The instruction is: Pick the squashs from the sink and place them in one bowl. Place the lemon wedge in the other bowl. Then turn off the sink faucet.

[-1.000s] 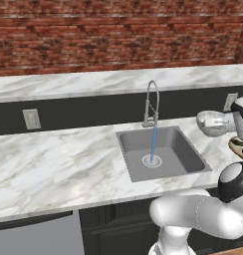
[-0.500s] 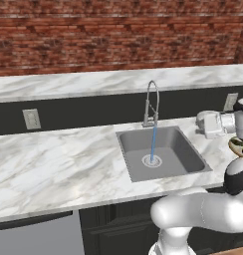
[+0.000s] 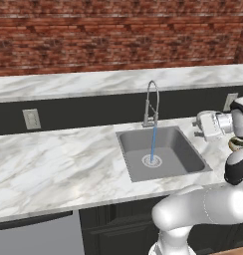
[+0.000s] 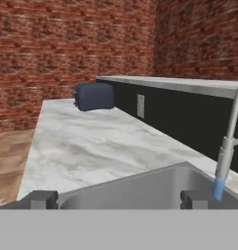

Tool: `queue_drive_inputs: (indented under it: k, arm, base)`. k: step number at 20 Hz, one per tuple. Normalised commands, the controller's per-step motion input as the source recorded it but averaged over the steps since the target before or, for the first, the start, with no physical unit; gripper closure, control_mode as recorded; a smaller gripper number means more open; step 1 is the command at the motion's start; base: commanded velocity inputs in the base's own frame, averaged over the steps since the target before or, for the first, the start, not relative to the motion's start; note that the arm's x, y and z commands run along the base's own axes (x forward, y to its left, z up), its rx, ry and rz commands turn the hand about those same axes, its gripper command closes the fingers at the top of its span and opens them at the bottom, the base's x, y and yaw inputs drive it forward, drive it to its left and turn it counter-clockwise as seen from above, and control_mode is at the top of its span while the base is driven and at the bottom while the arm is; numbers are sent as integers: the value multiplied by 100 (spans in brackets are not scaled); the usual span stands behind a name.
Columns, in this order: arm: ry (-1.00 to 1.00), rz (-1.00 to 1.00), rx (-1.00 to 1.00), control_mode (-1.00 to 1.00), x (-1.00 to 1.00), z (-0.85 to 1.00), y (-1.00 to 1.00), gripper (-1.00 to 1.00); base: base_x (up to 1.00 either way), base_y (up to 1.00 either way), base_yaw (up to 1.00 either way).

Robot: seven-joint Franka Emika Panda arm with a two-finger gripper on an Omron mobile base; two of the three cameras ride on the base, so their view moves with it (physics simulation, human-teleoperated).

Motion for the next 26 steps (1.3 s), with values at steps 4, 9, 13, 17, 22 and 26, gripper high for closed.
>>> queue_drive_inputs:
  k: [4, 9, 13, 17, 22, 26]
  arm:
    - [-2, 0, -6, -100, 21, -1, 4, -100]
    - [-9, 0, -7, -100, 16, -8, 17, -100]
    - [-9, 0, -4, -100, 29, -9, 18, -100]
    - [-4, -1, -2, -100, 42, -9, 19, -100]
    - [0, -1, -1, -100, 47, -9, 8, -100]
    - [0, 0, 0, -100, 42, -13, 0, -100]
  base:
    - [0, 0, 0]
    - [0, 0, 0]
    - [0, 0, 0]
    - [0, 0, 0]
    - [0, 0, 0]
    - [0, 0, 0]
